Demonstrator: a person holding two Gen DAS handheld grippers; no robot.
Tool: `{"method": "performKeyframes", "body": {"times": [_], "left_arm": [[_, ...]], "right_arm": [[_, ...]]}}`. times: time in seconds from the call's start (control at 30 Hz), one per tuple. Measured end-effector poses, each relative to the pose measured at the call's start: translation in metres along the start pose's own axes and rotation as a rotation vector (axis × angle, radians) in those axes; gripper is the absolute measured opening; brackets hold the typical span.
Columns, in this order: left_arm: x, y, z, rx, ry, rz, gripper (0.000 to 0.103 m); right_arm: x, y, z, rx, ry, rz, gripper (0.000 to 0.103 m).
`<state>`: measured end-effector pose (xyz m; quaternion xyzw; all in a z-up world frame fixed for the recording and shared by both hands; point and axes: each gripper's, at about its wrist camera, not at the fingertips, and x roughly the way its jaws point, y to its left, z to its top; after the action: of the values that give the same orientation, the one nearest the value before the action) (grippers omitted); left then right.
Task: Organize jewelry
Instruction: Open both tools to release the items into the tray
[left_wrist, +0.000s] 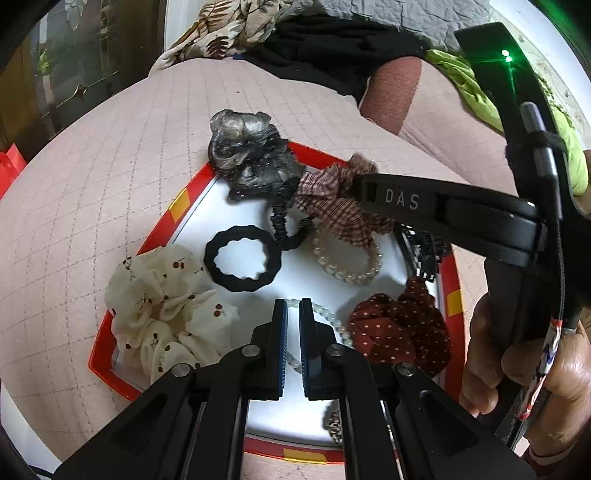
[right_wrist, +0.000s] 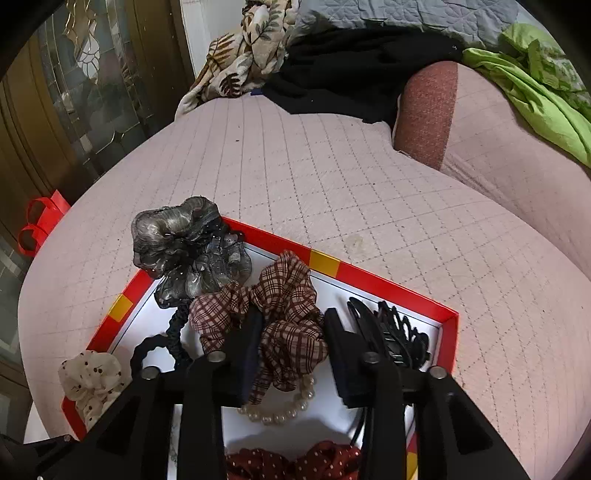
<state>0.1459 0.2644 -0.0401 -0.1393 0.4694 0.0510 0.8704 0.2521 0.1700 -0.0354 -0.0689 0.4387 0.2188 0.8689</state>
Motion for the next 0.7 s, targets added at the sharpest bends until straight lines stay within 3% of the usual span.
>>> {"method": "performKeyframes", "body": {"times": [0.27, 0.43, 0.7], "left_arm": [[-0.01, -0.006, 0.001, 0.003, -0.027, -0.017, 0.02], [-0.02, -0.007, 0.0, -0.001, -0.063, -0.006, 0.037], [-0.035, -0.013, -0.002, 0.021, -0.127, 0.04, 0.042]], "right_arm": [[-0.029, -0.012, -0.01, 0.023, -0.027, -0.014, 0.045], [-0.057, -0.028, -0.026, 0.047, -0.044, -0.02, 0.049], [-0.096, -0.05, -0.075, 0.077, -0.045, -0.073, 0.05]]}}
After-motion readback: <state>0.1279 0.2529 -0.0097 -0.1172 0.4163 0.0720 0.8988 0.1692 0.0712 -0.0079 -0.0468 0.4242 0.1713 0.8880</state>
